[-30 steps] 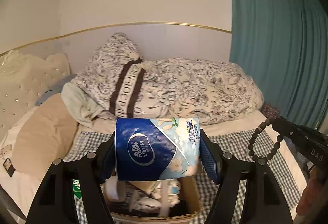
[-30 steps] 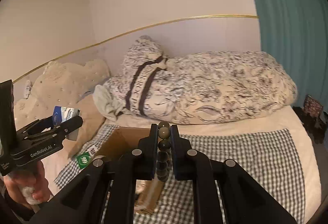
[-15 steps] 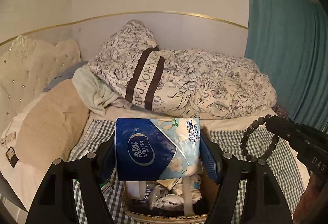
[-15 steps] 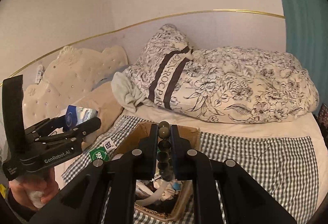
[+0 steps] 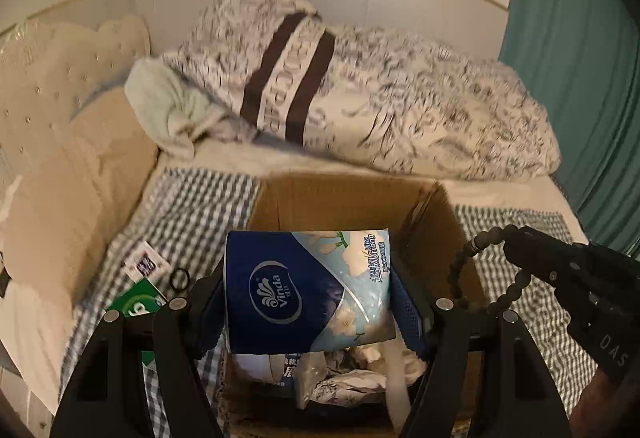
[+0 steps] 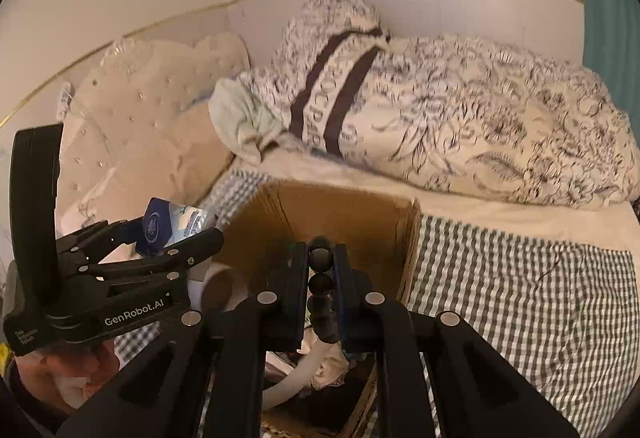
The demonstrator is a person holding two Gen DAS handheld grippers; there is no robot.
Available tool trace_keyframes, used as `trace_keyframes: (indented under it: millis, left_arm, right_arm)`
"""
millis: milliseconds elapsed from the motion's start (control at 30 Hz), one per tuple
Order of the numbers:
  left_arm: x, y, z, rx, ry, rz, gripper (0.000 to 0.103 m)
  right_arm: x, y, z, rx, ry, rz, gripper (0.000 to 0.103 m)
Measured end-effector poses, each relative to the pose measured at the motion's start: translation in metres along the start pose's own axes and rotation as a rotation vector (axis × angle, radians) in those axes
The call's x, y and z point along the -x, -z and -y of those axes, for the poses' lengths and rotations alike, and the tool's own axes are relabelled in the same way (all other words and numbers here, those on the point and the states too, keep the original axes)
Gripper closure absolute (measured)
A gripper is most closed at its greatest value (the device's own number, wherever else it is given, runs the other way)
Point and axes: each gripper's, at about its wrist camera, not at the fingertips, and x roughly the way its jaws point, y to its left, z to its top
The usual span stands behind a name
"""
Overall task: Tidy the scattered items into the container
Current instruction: 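Carry the tissue pack and bracelet with both grippers over the cardboard box, then open both grippers to drop the tissue pack and bracelet into the box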
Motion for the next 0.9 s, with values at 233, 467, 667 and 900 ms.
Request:
trace_keyframes:
  millis: [233, 467, 667, 900]
  left_arm:
    - [-0.037, 0.012, -0.003, 0.006, -0.008, -0.089, 0.031]
    - [-0.062, 0.02, -0.005, 0.008, -0.018, -0.174, 0.031]
    - [-0.065, 0.021, -0.002, -0.006, -0.025, -0.19, 0.031]
    - [-0.048, 0.015, 0.004, 0.003, -0.022, -0.152, 0.025]
  right_arm:
    - [-0.04, 0.016, 0.006, 0.011, 0.014, -0.094, 0.092]
    - [-0.069, 0.03, 0.012, 0.009, 0.035, -0.19, 0.092]
    - [-0.079, 0.037, 0.014, 0.004, 0.042, -0.248, 0.092]
    - [-0.061, 0.031, 0.011, 0.006, 0.023, -0.194, 0.091]
